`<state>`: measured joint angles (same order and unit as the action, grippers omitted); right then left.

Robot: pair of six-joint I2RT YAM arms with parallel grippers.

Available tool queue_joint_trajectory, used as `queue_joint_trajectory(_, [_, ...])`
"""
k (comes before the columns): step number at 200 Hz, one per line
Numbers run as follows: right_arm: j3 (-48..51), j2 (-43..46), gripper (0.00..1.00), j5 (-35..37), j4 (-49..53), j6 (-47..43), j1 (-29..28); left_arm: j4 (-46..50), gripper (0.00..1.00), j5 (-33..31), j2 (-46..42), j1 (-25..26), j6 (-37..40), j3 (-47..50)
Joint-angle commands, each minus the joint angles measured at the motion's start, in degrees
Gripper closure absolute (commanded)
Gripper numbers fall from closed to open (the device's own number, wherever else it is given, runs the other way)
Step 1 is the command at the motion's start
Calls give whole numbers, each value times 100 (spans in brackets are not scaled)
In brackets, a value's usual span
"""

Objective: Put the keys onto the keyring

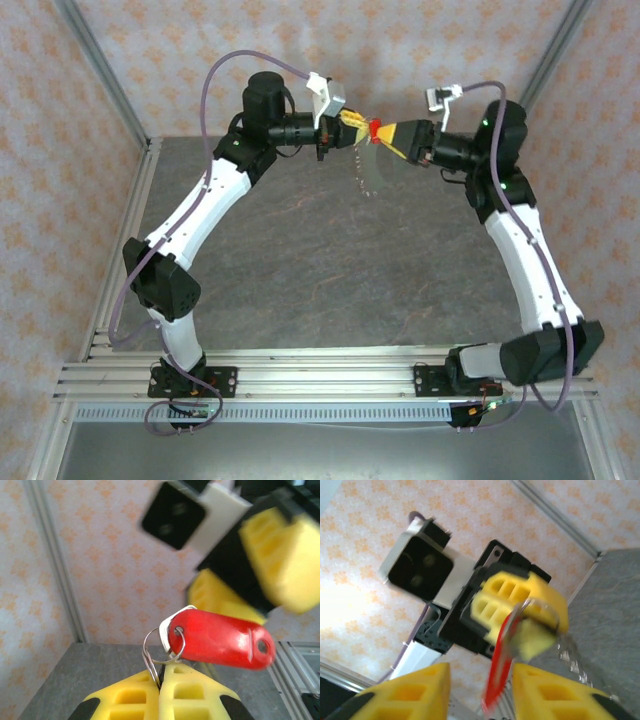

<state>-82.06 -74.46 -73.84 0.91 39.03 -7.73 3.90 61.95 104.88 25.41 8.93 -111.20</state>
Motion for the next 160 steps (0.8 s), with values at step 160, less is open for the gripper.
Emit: queue_joint_trajectory(160, [1444, 1260, 53, 1756, -403, -1062, 352, 56, 100, 545, -673, 8, -541, 555])
